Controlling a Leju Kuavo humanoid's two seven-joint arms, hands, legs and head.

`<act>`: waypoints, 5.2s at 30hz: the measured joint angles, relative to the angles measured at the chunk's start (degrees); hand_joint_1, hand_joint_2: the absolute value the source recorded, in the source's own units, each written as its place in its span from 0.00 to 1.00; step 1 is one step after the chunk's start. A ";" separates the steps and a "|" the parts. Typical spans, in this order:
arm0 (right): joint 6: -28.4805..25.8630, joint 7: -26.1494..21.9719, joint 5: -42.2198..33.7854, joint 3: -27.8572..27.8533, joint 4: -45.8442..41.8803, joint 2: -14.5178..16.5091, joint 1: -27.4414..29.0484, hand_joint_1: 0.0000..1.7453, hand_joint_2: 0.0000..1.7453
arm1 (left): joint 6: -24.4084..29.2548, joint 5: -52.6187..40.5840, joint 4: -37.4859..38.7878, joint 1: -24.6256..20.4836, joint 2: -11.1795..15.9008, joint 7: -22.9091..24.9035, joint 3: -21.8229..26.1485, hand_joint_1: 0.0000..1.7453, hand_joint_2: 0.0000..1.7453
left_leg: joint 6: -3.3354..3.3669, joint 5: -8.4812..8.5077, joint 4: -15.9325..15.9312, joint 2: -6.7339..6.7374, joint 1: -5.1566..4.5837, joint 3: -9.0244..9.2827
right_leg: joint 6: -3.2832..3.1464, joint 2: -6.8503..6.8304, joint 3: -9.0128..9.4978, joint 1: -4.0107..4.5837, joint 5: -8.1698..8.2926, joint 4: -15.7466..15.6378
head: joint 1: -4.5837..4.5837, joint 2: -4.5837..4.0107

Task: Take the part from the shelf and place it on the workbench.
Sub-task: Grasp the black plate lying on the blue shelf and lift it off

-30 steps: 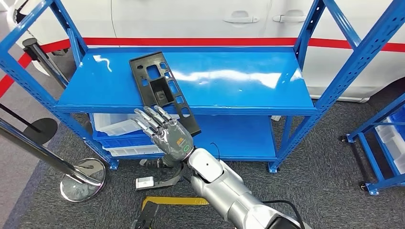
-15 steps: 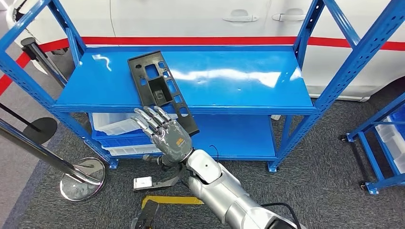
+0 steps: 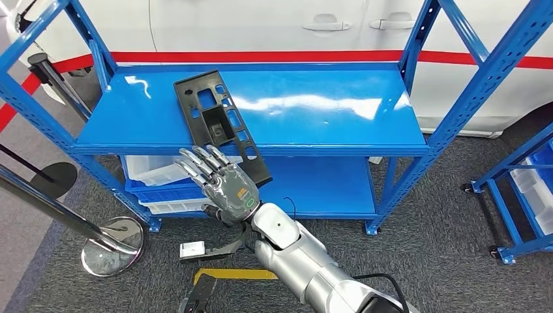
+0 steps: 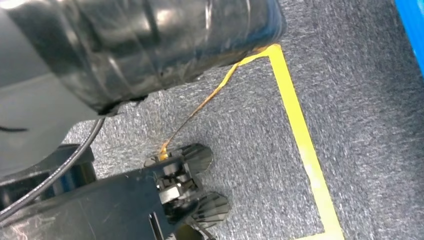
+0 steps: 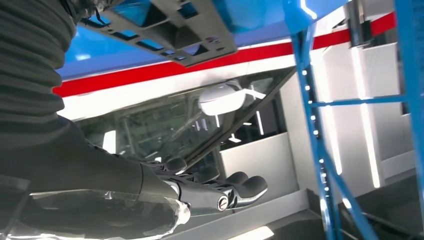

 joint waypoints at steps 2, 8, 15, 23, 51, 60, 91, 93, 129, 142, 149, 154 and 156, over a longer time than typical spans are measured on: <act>-0.01 -0.31 -0.05 -0.22 0.18 0.01 -0.13 0.00 1.00 | 0.10 -0.25 0.00 -0.03 0.02 -0.44 0.00 0.00 0.00 | 0.49 0.51 -0.94 0.12 0.30 0.44 | 0.53 -0.08 -0.51 0.05 -1.09 1.24 | 0.11 0.00; -0.01 -2.32 0.52 -1.74 0.57 -0.16 0.48 0.00 1.00 | 0.23 -0.39 0.00 -0.04 0.03 -0.93 0.00 0.00 0.00 | 0.97 0.59 -1.00 0.27 0.42 0.51 | 1.24 -0.19 -6.39 -0.13 -5.88 13.98 | 0.23 0.00; -0.01 -2.35 1.58 -4.55 -0.62 0.16 1.33 0.00 0.75 | 0.27 -0.10 0.00 0.01 0.17 -0.27 0.00 0.00 0.00 | 0.77 -0.53 1.26 -0.01 -0.13 -0.66 | 0.42 0.00 -0.35 -0.34 -0.77 1.12 | 0.03 0.00; 0.00 0.36 1.13 -5.21 -0.09 0.28 0.96 0.00 0.50 | 0.13 -0.36 0.00 -0.02 0.20 0.41 0.00 0.00 0.00 | 0.32 -0.28 0.54 0.02 0.14 -0.27 | -0.40 0.01 -0.34 0.10 -0.86 1.12 | -0.02 0.00; 12.84 3.71 -31.75 17.51 8.32 0.47 -2.82 0.00 1.00 | -3.31 -4.85 0.00 -1.44 1.44 4.25 -0.03 0.00 0.00 | -0.75 -0.30 0.29 -0.01 0.20 -0.20 | -0.54 -0.10 -0.20 0.10 -0.91 0.92 | 0.00 0.00; 10.70 7.20 -33.11 27.88 8.30 0.48 -3.11 0.00 1.00 | -3.05 -5.53 0.00 -1.61 1.11 4.61 -0.25 0.00 0.00 | -0.75 -0.30 0.28 -0.01 0.20 -0.20 | -0.54 -0.10 -0.19 0.11 -0.91 0.91 | 0.01 0.00; 5.87 34.16 -2.85 47.10 10.16 0.46 -5.82 0.00 1.00 | -2.66 -7.66 -0.02 -2.43 -0.44 8.36 -0.39 0.00 0.00 | -0.75 -0.31 0.29 -0.01 0.20 -0.13 | -0.53 -0.10 -0.08 0.11 -0.91 0.79 | 0.01 0.00; 5.79 34.06 -3.35 47.10 10.36 0.46 -5.85 0.00 0.50 | -2.85 -7.69 -0.02 -2.42 -0.48 8.36 -0.39 0.00 0.00 | -0.75 -0.31 0.29 -0.01 0.20 -0.13 | -0.53 -0.10 -0.08 0.11 -0.91 0.78 | 0.01 0.00; 2.57 27.60 -8.04 47.10 11.87 0.28 -6.75 0.00 0.00 | -1.83 -8.98 -0.02 -2.36 -0.42 8.19 -0.39 0.00 0.00 | 0.61 -0.09 -2.36 0.21 1.43 2.36 | 1.45 -0.31 -6.40 -0.20 -6.41 13.35 | 0.79 0.00; 2.60 27.55 -7.70 47.10 12.45 0.48 -6.80 0.00 0.00 | -1.86 -9.37 -0.02 -1.50 -0.05 7.18 -0.37 0.00 0.00 | -2.79 -5.81 6.51 0.22 2.22 -0.13 | -1.02 -0.05 -0.27 -0.80 -0.55 0.75 | 0.73 0.00; 2.56 27.54 -7.40 47.10 12.75 0.46 -6.68 0.00 0.00 | -1.78 -9.95 -0.02 -1.25 0.16 8.02 -0.37 0.00 0.00 | 0.45 -0.07 8.99 0.16 0.22 -6.28 | -2.11 0.34 2.02 0.88 -2.05 0.46 | 0.73 0.00; 1.56 25.43 -9.02 46.82 12.89 0.43 -6.60 0.00 0.00 | -2.04 -10.79 -0.02 -1.16 0.30 8.27 -0.37 0.00 0.00 | -0.29 1.67 0.90 0.12 -0.36 -2.69 | -2.04 0.15 2.44 1.46 -3.02 0.42 | 0.94 0.00; 0.65 23.63 -10.22 46.33 12.93 0.42 -6.47 0.00 0.00 | -2.08 -11.03 -0.02 -1.02 0.37 8.27 -0.37 0.00 0.00 | -1.10 1.60 0.81 0.00 -0.27 -2.71 | -2.14 0.03 2.51 1.34 -3.10 0.33 | 0.97 0.00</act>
